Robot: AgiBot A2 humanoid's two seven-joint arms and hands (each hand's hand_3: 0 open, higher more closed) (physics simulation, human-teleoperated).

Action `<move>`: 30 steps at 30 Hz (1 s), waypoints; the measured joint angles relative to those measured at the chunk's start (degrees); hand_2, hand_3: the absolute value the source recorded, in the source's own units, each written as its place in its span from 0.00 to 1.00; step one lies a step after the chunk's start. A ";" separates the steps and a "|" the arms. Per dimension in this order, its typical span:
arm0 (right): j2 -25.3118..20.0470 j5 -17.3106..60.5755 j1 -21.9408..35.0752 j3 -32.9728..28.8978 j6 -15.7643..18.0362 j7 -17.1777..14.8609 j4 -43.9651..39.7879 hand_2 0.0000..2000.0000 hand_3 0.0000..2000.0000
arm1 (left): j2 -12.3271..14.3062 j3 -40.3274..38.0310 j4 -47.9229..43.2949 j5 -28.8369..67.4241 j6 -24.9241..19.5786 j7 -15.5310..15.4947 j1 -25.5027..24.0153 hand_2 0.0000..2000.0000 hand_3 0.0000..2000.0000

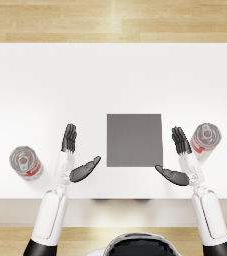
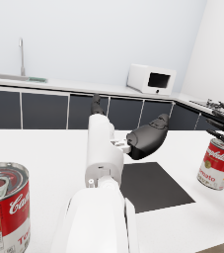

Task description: Pick up the red can on the left and place it in the middle, then pick up the red can on the right and place it on top of the can in the middle

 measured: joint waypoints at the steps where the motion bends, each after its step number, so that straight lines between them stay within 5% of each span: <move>1: 0.00 0.00 0.00 0.00 0.00 0.00 0.00 0.00 0.00 | 0.00 0.00 0.00 0.00 0.00 0.00 0.00 0.00 0.00; 22: 0.00 0.00 0.00 0.00 0.00 0.00 0.00 0.00 0.00 | 0.00 0.00 0.00 0.00 0.00 0.00 0.00 0.00 0.00; 27: -0.69 0.00 -0.14 0.63 -4.21 4.26 0.08 0.00 0.00 | 0.45 -0.62 0.05 0.00 -4.68 -4.67 -0.97 0.00 0.00; 30: -1.35 7.61 0.18 -2.07 -5.16 5.22 1.52 0.00 0.00 | 0.69 -4.32 -2.09 7.61 -5.38 -5.36 -1.67 0.00 0.00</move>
